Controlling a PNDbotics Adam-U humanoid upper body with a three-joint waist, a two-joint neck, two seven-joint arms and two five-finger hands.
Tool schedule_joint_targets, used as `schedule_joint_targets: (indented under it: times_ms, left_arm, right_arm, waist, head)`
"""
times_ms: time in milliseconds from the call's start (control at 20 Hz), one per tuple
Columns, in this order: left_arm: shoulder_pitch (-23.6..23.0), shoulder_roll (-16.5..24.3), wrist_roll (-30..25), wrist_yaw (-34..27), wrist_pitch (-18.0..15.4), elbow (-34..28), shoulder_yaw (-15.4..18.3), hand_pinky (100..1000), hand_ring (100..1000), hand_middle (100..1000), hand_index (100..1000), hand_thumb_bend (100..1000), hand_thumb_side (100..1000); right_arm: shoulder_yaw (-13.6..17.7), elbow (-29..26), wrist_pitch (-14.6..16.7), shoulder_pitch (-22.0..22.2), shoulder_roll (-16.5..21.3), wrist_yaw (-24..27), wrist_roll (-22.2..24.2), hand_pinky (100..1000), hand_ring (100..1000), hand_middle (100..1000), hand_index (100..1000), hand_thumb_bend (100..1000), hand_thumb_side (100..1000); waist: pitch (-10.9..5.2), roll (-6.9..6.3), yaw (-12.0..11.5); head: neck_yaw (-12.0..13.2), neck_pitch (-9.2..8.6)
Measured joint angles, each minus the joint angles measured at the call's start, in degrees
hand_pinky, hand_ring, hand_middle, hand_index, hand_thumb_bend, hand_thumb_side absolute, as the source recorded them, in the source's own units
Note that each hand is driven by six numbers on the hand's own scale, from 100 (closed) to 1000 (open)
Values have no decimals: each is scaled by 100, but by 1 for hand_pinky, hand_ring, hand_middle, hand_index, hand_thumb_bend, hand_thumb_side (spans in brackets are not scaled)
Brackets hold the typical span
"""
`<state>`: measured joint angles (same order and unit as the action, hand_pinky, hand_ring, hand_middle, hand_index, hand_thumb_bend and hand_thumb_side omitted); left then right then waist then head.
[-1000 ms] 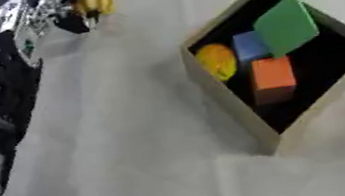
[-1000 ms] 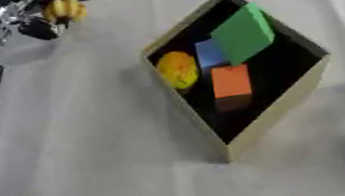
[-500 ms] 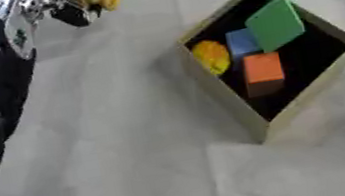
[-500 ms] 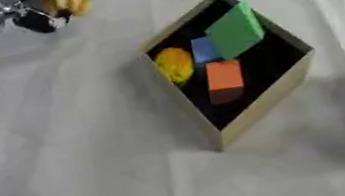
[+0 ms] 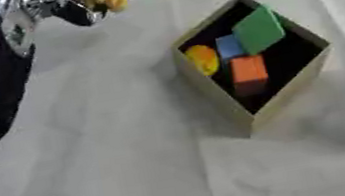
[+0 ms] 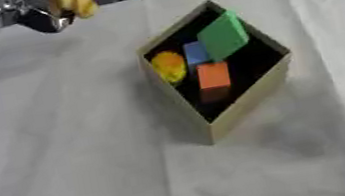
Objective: Pick up objects on the table and place them in the box.
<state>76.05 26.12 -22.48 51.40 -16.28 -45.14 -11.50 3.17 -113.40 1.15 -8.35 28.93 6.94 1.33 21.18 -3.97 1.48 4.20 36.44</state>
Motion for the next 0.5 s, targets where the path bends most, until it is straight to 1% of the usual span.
schedule_joint_targets:
  times_ms: [250,500]
  left_arm:
    - [-43,-122,-135,-501,-43,-409,-383,735,598,483,667,133,100]
    - [-49,-292,-344,-977,69,-869,-753,734,597,485,671,125,101]
  right_arm:
    - [-3,0,-25,31,-1,28,25,932,825,744,840,100,706]
    - [-36,0,-46,23,-1,37,51,932,825,744,840,100,703]
  waist:
    - [-71,43,-90]
    - [-91,46,-117]
  head:
    - [-74,90]
    - [-77,136]
